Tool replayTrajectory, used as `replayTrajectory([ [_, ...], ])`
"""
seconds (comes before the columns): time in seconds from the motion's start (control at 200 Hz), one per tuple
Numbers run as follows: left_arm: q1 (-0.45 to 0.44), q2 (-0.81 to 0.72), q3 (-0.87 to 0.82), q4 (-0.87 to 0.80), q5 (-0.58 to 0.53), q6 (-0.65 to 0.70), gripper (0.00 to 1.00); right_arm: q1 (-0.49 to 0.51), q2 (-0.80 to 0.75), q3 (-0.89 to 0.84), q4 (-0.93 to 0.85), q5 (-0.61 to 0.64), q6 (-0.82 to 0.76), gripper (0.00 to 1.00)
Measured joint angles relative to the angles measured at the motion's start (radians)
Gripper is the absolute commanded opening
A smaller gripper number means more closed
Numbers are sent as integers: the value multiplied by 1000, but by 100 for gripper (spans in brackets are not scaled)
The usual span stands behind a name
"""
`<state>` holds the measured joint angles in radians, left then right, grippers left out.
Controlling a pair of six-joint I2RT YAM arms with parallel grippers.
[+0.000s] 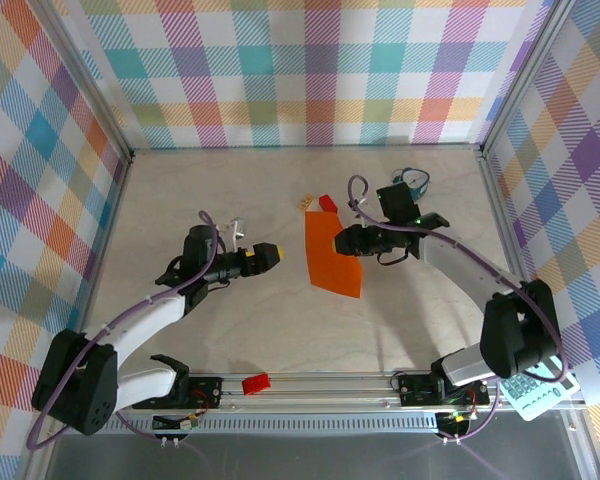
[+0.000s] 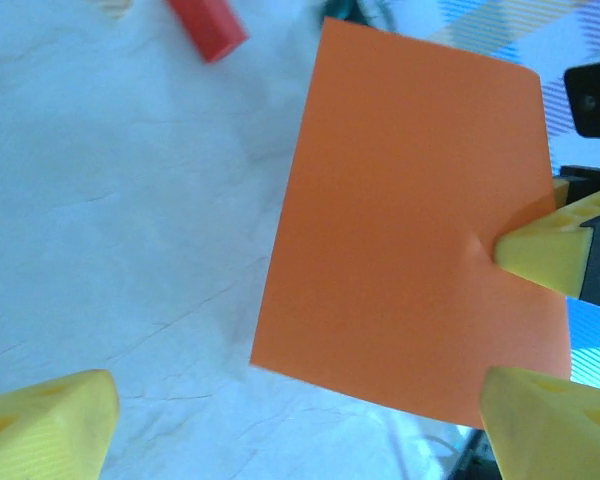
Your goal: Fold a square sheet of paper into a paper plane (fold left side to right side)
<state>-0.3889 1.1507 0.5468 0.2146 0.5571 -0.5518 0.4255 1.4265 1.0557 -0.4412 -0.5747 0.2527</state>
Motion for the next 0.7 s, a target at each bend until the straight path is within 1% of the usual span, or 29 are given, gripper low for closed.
replayTrajectory([
  [0.125, 0, -42, -29, 80, 72, 10, 97, 1, -69, -1, 27, -116, 3, 25],
  [0.31, 0, -47, -51, 215, 174, -2, 99, 23, -119, -1, 89, -268, 46, 25],
  [0.425, -6, -47, -50, 272, 225, -5, 99, 51, -122, 0, 122, -333, 68, 25],
  [0.485, -17, -46, -44, 279, 246, -2, 96, 61, -122, 0, 135, -353, 76, 25],
  [0.59, -36, -45, -24, 278, 266, 10, 88, 67, -122, 0, 146, -369, 76, 25],
  [0.66, -42, -45, -15, 279, 266, 21, 73, 67, -121, 2, 146, -369, 72, 26],
  [0.7, -43, -45, -14, 278, 265, 18, 62, 67, -118, 4, 143, -362, 68, 26],
])
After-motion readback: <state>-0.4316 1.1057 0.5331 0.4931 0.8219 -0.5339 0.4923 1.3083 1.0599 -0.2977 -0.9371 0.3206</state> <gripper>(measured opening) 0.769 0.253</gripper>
